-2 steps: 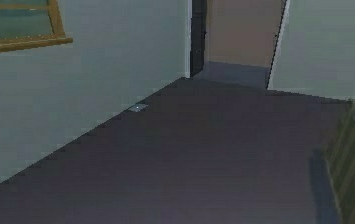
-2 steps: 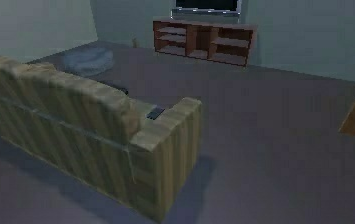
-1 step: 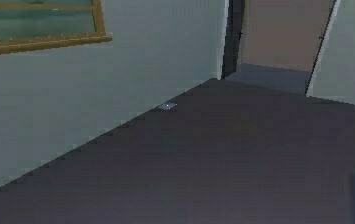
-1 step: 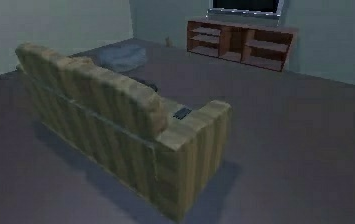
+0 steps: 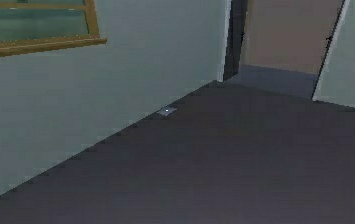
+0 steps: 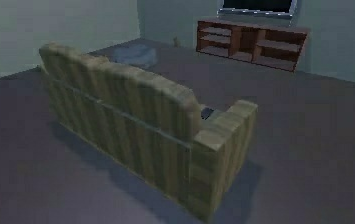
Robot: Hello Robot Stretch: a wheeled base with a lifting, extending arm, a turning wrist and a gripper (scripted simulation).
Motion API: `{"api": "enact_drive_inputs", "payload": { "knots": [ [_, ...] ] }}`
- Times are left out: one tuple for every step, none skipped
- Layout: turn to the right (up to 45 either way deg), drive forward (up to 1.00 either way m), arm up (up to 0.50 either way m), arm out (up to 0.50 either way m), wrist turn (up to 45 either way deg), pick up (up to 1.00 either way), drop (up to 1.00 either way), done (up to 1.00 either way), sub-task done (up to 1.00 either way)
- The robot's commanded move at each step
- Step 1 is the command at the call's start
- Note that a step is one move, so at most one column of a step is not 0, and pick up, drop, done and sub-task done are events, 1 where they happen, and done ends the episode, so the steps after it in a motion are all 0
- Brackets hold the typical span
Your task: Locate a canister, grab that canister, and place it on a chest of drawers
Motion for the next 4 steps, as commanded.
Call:
{"api": "enact_drive_inputs", "payload": {
  "knots": [
    [-45.0, 0.00, 0.00, 0.00, 0.0, 0.00, 0.00, 0.00, 0.00],
    [-6.0, 0.00, 0.00, 0.00, 0.0, 0.00, 0.00, 0.00, 0.00],
    [0.0, 0.30, 0.00, 0.00, 0.0, 0.00, 0.00, 0.00, 0.00],
    [-45.0, 0.00, 0.00, 0.00, 0.0, 0.00, 0.00, 0.00, 0.00]
  ]
}}
